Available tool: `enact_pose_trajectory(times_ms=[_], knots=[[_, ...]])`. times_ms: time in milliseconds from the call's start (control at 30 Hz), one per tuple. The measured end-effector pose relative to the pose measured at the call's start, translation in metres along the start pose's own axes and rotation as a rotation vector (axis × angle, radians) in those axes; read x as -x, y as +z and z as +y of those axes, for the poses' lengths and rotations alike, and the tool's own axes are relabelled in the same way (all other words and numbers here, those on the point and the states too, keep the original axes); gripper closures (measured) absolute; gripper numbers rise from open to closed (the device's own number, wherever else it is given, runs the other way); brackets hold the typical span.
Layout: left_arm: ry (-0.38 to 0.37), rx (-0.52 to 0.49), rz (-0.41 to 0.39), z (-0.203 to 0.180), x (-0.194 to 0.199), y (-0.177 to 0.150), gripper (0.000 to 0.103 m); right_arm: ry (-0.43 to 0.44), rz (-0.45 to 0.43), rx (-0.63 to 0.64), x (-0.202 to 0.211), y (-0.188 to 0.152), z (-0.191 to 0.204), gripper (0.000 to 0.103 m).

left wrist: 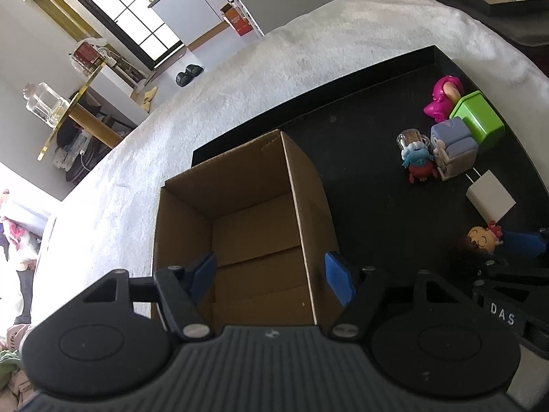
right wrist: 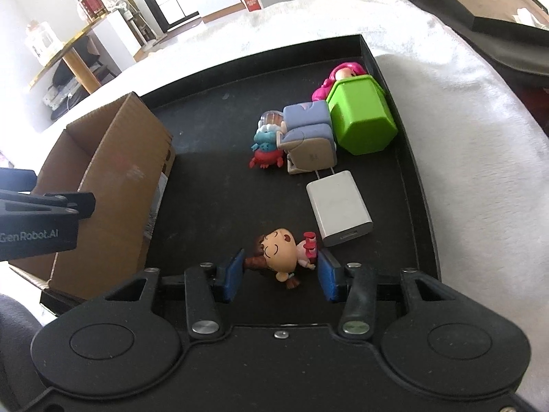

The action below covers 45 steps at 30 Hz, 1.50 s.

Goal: Organize rigid objects
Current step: 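Lift the doll figurine with the right gripper and carry it over the box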

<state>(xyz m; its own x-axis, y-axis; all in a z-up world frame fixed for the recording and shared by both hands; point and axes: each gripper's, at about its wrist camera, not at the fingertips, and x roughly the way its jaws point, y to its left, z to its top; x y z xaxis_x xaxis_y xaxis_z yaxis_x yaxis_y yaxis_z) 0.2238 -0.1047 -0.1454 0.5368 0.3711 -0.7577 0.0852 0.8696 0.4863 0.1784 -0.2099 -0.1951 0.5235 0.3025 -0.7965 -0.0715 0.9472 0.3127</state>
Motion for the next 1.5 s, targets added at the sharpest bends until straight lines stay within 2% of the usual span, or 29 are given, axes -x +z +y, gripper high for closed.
enact_pose_trajectory(times_ms=[133,500,967,1500], knots=[[-0.015,0.016,-0.001,0.003,0.006,-0.004,0.036,0.051,0.007,-0.049,0.007,0.004,-0.004,0.060],[-0.046,0.131,-0.011,0.034,0.025,-0.019,0.038,0.007,-0.048,0.000,0.037,0.015,0.009,0.060],[-0.049,0.259,-0.044,0.087,0.036,-0.042,0.038,-0.001,-0.080,0.105,0.067,0.025,0.059,0.060],[-0.093,0.372,-0.049,0.144,0.026,-0.063,0.038,-0.044,-0.108,0.225,0.070,0.045,0.122,0.059]])
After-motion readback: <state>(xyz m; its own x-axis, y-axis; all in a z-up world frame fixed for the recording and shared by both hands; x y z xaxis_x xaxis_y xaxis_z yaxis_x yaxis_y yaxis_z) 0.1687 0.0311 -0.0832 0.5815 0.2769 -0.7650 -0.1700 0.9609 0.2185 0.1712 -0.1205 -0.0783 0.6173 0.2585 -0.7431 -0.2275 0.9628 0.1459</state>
